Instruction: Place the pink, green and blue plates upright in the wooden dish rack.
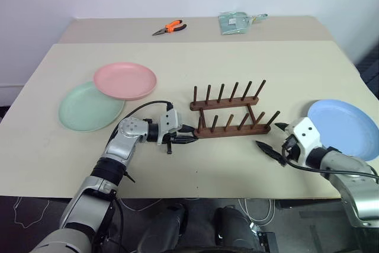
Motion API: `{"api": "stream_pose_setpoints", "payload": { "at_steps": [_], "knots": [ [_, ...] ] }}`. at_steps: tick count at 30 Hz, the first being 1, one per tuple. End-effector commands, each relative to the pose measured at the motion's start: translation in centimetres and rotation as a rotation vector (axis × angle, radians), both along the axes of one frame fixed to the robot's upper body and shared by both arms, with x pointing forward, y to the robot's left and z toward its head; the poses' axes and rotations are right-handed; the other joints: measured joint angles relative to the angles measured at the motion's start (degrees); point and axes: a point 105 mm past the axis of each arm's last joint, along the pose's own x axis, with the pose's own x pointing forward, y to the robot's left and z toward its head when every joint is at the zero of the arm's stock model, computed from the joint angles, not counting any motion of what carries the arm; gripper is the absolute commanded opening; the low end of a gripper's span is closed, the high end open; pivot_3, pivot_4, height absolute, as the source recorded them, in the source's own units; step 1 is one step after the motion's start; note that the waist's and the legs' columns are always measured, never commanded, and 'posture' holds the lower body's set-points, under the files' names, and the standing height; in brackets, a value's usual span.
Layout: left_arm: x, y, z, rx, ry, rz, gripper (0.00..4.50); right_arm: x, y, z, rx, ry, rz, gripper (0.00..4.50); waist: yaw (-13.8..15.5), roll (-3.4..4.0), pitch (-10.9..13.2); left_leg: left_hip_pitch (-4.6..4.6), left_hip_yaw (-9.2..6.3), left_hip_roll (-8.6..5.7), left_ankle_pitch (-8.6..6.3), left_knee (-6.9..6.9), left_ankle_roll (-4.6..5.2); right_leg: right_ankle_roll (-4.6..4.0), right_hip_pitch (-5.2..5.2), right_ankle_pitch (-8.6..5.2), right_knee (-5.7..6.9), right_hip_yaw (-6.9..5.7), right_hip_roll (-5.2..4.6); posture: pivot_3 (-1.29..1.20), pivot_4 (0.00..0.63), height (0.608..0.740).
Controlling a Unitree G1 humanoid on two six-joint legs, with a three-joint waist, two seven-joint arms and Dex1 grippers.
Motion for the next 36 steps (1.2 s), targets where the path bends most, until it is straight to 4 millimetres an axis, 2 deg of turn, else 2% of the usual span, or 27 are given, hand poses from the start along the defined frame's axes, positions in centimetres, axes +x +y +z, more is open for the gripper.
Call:
{"api": "stream_pose_setpoints", "payload": {
  "at_steps": [1,2,5,6,8,10,13,14,15,17,21,24,28,32,36],
  "knots": [
    [0.5,1.5,-1.2,0.074,0.014,0.058,3.59,-0.5,-1.0,1.0,-0.022,-0.020,-0.005,4.50,-0.1,0.02,0.0,0.00,0.00,0.00,0.00,0.00,0.00,0.00,0.00,0.00,0.00,0.00,0.00,0.00,0.150,0.740],
    [0.6,2.2,-1.5,0.088,0.021,0.084,4.05,-0.8,-1.2,0.8,-0.026,-0.011,-0.004,4.50,-0.2,0.02,0.0,0.01,0.01,0.00,0.00,0.00,0.00,0.00,0.00,0.00,0.00,0.01,0.00,0.00,0.150,0.740],
    [-0.1,3.7,-2.0,0.105,0.066,0.119,4.05,-1.2,-1.0,0.6,-0.027,0.009,0.018,4.50,-0.5,0.12,-0.1,0.04,0.02,0.02,0.00,-0.02,0.00,0.00,0.00,0.00,0.01,0.02,0.00,0.00,0.150,0.740],
    [-0.7,4.1,-2.1,0.107,0.087,0.116,4.08,-1.3,-0.7,0.6,-0.019,0.016,0.035,4.25,-0.6,0.13,-0.1,0.09,0.03,0.03,0.00,-0.05,0.00,0.00,0.01,0.00,0.02,0.03,0.01,0.00,0.150,0.740],
    [-2.3,4.3,-1.9,0.083,0.135,0.086,3.46,-1.5,0.2,0.5,0.004,0.032,0.077,3.67,-1.0,0.16,-0.1,0.15,0.03,0.05,0.00,-0.08,0.00,-0.01,0.02,0.00,0.07,0.04,0.02,0.00,0.150,0.740],
    [-4.1,3.5,-1.2,0.039,0.186,0.039,2.80,-1.4,1.0,0.3,0.011,0.036,0.101,2.72,-1.7,0.20,-0.1,0.16,0.02,0.05,0.00,-0.10,0.00,-0.02,0.03,-0.01,0.10,0.05,0.02,0.00,0.150,0.740],
    [-5.5,1.7,-0.6,0.000,0.207,0.023,1.21,-0.8,1.7,-0.1,0.009,0.034,0.115,1.03,-1.5,0.21,-0.1,0.15,0.04,0.04,-0.01,-0.06,0.00,-0.02,0.06,-0.01,0.08,0.10,0.01,0.00,0.150,0.740],
    [-5.5,1.0,-0.7,-0.008,0.208,0.044,0.73,-0.6,1.9,-0.3,0.010,0.035,0.120,0.64,-1.4,0.21,-0.1,0.15,0.04,0.04,-0.02,-0.02,0.00,-0.02,0.08,-0.01,0.07,0.10,0.00,0.00,0.150,0.740],
    [-5.6,0.3,-0.8,-0.012,0.213,0.058,0.69,-0.5,2.2,-0.4,0.008,0.032,0.123,0.02,-1.2,0.21,-0.1,0.15,0.04,0.02,-0.02,0.02,-0.02,-0.02,0.12,-0.02,0.06,0.10,0.00,0.00,0.150,0.740],
    [-5.6,-0.8,-1.2,-0.018,0.192,0.088,0.69,0.1,2.5,-0.8,0.001,0.023,0.114,0.02,-0.6,0.20,-0.1,0.13,0.05,0.01,-0.04,0.03,-0.05,-0.02,0.12,-0.02,0.05,0.10,-0.01,0.00,0.150,0.740],
    [-3.2,-1.7,-1.9,-0.036,0.136,0.260,0.69,1.6,3.2,-1.3,-0.031,-0.017,0.088,0.02,0.1,0.19,-0.1,0.13,0.06,0.01,-0.02,-0.02,-0.01,-0.02,0.10,-0.01,-0.03,0.10,-0.01,0.00,0.150,0.740],
    [-0.6,-1.2,-2.5,-0.023,0.066,0.423,0.69,3.6,3.6,-1.5,-0.060,-0.070,0.030,0.02,0.0,0.17,-0.2,0.16,0.07,0.02,-0.04,0.05,-0.05,-0.08,0.16,0.04,-0.04,0.10,0.00,0.00,0.150,0.740],
    [2.4,-0.4,-2.3,-0.049,0.017,0.583,0.69,6.2,4.1,-1.4,-0.076,-0.126,-0.037,0.02,-0.2,0.12,-0.2,0.51,0.08,0.04,-0.09,0.03,-0.15,-0.12,0.42,0.06,-0.04,0.11,0.05,0.00,0.150,0.740],
    [3.3,-0.1,-2.1,-0.049,-0.007,0.607,0.69,7.2,4.3,-1.1,-0.077,-0.148,-0.047,0.02,-0.1,0.09,-0.3,0.52,0.08,0.04,-0.05,0.01,-0.11,-0.16,0.38,0.11,0.00,0.13,0.08,0.00,0.150,0.740],
    [3.0,0.1,-1.9,-0.059,-0.005,0.589,0.69,7.3,4.4,-0.6,-0.058,-0.152,-0.030,0.02,-0.1,0.10,-0.3,0.51,0.08,0.04,-0.01,-0.04,-0.05,-0.13,0.33,0.10,0.00,0.14,0.08,0.00,0.150,0.740]
  ]
}}
